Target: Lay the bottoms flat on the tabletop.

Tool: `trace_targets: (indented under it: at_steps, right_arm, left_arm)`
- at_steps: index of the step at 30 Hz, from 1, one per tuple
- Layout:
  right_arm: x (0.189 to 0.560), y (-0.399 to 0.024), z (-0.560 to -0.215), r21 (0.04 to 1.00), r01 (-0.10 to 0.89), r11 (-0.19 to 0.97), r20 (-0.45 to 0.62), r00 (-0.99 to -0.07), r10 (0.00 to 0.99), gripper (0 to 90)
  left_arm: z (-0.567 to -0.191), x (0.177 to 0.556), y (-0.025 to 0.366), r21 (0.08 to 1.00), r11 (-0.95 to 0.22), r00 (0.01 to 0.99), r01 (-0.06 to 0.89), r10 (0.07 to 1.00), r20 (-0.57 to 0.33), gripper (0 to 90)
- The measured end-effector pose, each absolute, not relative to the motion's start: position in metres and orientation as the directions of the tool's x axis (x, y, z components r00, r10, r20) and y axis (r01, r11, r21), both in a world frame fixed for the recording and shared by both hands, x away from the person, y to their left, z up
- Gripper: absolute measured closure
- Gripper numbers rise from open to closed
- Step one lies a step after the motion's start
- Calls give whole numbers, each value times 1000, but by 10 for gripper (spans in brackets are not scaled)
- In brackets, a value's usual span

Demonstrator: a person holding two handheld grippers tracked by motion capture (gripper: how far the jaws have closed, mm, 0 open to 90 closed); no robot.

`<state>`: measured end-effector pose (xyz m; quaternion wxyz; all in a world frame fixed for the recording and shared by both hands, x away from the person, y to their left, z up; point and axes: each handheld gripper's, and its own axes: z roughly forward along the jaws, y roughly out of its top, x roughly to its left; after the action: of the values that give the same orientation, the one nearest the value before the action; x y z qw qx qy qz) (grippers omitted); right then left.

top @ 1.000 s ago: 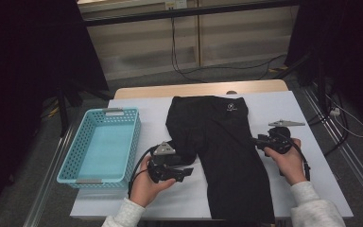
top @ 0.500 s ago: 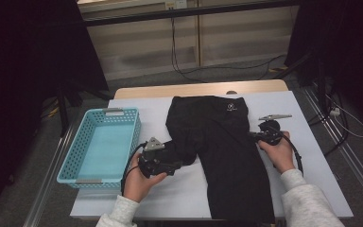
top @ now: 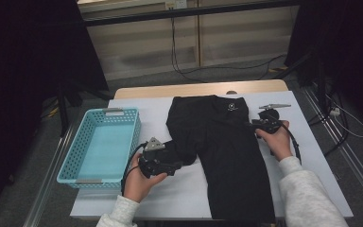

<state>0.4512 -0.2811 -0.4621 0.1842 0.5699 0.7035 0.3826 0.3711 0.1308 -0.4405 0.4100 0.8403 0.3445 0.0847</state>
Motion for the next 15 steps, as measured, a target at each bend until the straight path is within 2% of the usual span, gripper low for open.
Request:
trace_targets:
  at_steps: [2,4,5,6,7,8,13,15]
  right_arm:
    - [462,-278,-465,754,656,24,193,-256,947,571]
    - [470,-277,-468,746,666,-12,222,-232,947,658]
    - [474,-277,-470,741,672,-14,224,-228,948,674]
    - [476,-276,-471,740,672,-16,234,-236,943,799]
    - [478,-276,-473,734,680,-4,244,-259,934,870]
    - [479,-276,-473,732,681,-2,238,-253,938,895]
    - [486,-298,-473,744,667,-45,208,-167,964,896]
    - [486,-300,-474,740,671,-56,229,-173,958,872]
  left_arm:
    - [-441,372,131,745,-432,755,509,639,-145,253]
    - [-441,372,132,744,-434,756,508,638,-144,253]
    - [-441,372,133,744,-434,756,509,638,-146,252]
    - [-440,372,133,744,-433,755,509,640,-144,251]
    - [-440,372,134,748,-426,750,509,647,-142,251]
    - [-439,373,134,747,-429,749,509,648,-138,251]
    - [-438,372,135,754,-418,742,507,656,-136,243]
    - [-439,373,136,749,-425,745,508,654,-134,243]
